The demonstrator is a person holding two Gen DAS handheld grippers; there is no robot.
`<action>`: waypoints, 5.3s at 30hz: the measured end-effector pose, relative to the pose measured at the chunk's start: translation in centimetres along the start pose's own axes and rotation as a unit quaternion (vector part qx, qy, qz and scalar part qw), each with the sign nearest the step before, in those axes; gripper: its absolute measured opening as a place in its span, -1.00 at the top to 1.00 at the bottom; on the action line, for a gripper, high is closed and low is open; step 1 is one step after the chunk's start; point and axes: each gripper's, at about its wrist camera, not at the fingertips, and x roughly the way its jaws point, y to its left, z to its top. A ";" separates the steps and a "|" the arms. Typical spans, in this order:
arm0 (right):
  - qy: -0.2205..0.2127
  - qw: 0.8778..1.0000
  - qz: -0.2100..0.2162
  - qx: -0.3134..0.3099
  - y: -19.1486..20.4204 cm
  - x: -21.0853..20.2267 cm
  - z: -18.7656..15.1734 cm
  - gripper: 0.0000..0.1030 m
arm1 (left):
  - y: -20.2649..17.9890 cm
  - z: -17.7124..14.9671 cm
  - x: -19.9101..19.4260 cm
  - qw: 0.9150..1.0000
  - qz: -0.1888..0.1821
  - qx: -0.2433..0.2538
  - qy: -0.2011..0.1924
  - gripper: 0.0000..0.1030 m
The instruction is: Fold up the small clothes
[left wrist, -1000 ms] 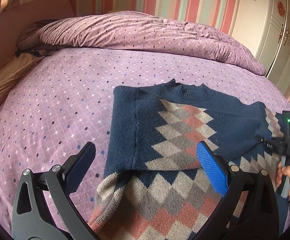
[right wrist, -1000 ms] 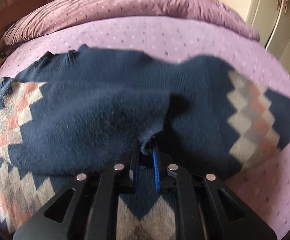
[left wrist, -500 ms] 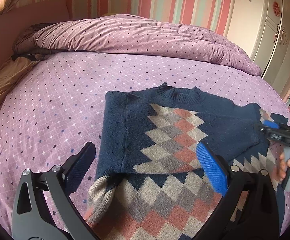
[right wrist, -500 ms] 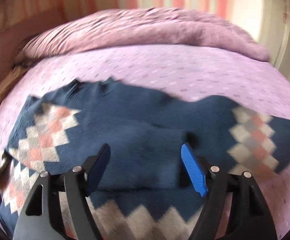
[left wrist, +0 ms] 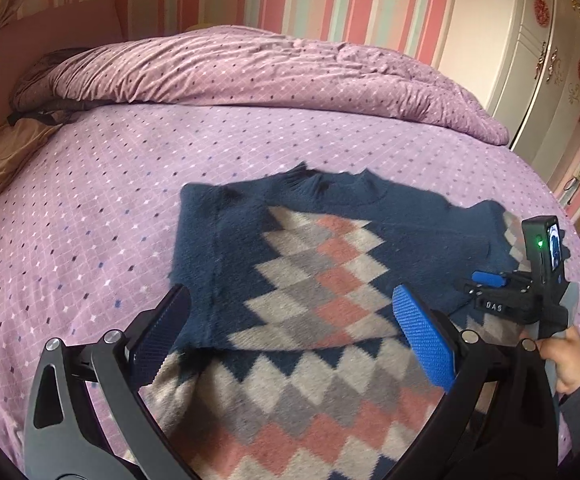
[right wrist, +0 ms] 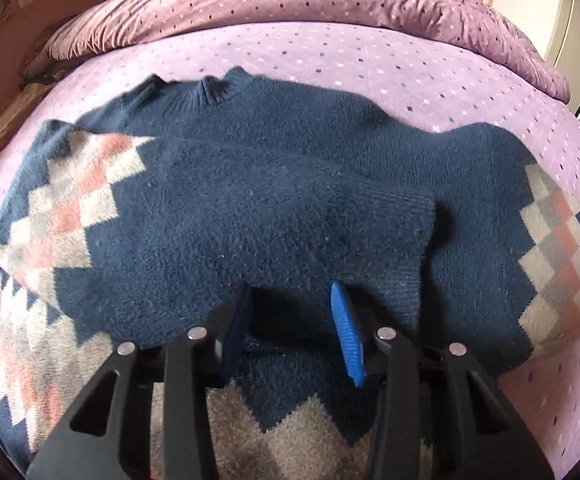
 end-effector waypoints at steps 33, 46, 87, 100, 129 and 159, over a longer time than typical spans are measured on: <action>-0.119 0.941 -0.085 0.306 -40.7 -7.5 -6.4 -0.29 | -15.8 3.9 5.8 0.997 -0.032 0.075 -0.014 -0.94; -0.081 0.938 -0.126 0.313 -43.3 -4.5 -6.2 0.44 | -17.2 4.3 7.9 0.996 -0.041 0.078 -0.006 -0.94; -0.103 0.990 0.095 0.009 12.6 -5.7 2.6 1.00 | 2.8 3.7 -0.6 0.999 0.035 -0.003 -0.032 -0.94; -0.111 0.993 0.025 0.031 1.9 -7.9 1.5 -0.15 | -4.0 3.2 4.3 0.998 -0.067 0.011 0.002 -0.94; -0.134 0.980 -0.051 0.139 -13.5 -7.9 -2.6 -0.27 | -18.0 0.6 19.0 0.981 -0.173 0.008 0.087 0.57; -0.145 0.986 -0.035 0.081 -4.8 -11.3 -1.7 -0.28 | 0.7 1.8 5.7 0.998 0.026 0.060 -0.009 0.73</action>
